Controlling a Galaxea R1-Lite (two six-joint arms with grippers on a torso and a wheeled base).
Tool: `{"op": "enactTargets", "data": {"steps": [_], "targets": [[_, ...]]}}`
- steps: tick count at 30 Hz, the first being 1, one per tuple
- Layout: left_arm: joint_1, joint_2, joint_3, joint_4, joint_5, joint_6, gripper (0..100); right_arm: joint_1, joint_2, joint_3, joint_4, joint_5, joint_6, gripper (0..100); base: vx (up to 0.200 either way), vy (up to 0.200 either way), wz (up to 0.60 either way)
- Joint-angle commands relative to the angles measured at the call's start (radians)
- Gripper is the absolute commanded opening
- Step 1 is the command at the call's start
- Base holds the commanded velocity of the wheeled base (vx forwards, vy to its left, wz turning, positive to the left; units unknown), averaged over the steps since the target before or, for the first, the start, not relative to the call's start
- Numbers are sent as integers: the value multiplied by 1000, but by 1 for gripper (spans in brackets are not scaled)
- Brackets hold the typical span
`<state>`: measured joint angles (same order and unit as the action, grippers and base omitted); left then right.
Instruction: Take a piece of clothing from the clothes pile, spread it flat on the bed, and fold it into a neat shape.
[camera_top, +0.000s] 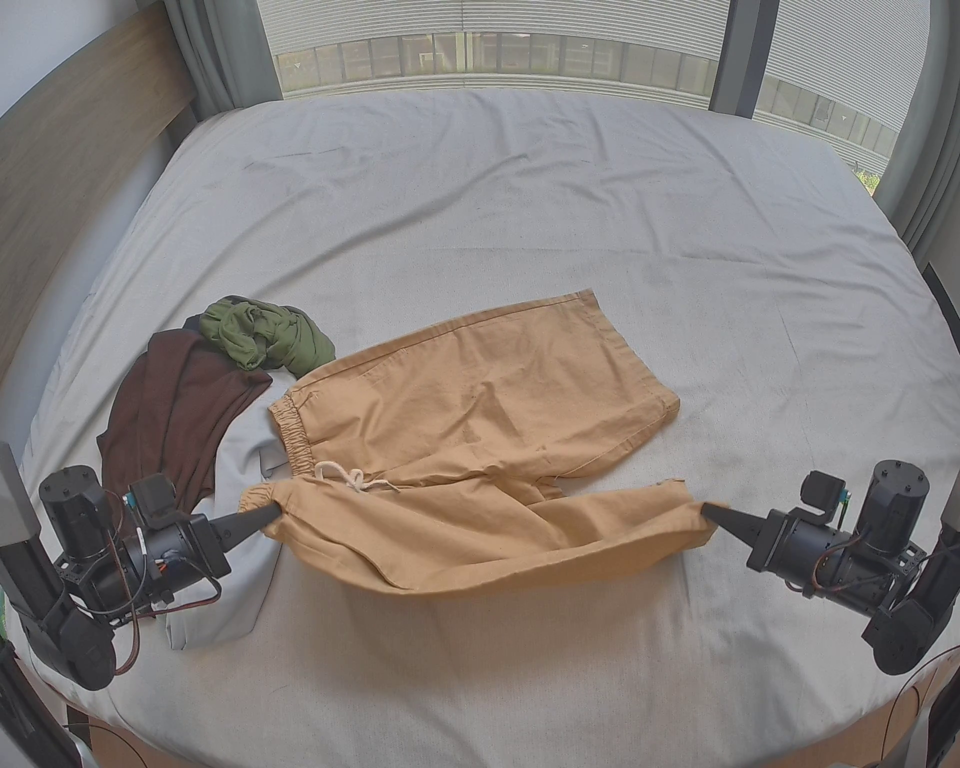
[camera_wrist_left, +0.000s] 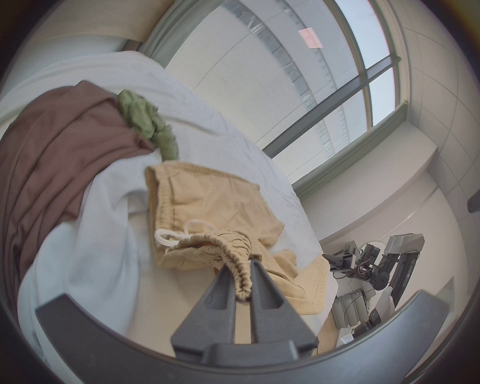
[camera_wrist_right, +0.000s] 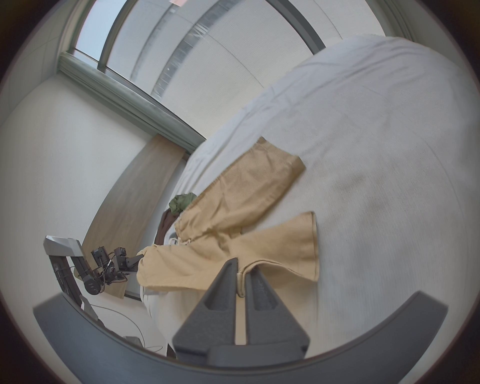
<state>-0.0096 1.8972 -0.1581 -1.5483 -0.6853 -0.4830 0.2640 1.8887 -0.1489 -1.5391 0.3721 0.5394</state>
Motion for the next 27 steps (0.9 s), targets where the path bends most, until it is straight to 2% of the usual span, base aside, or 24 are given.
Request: {"op": "enactTargets", "data": {"steps": [1,10,21,27], "targets": [[-32,-63,-51,-1,9,-8,0,-3,-13,-73,1,1,1,0,0,0,0],[-32,-53,-67,-1,30,-11,0,-28,-26,-185,10,1,-1,0,0,0,0],[-29,-41,-74,1,53,-12,0,-42,-68,-291,113,-1,-1,0,0,0,0],[-27,-14,-93,1,105,-12,0,-57,-80,-354,192,-1,-4,0,0,0,0]]}}
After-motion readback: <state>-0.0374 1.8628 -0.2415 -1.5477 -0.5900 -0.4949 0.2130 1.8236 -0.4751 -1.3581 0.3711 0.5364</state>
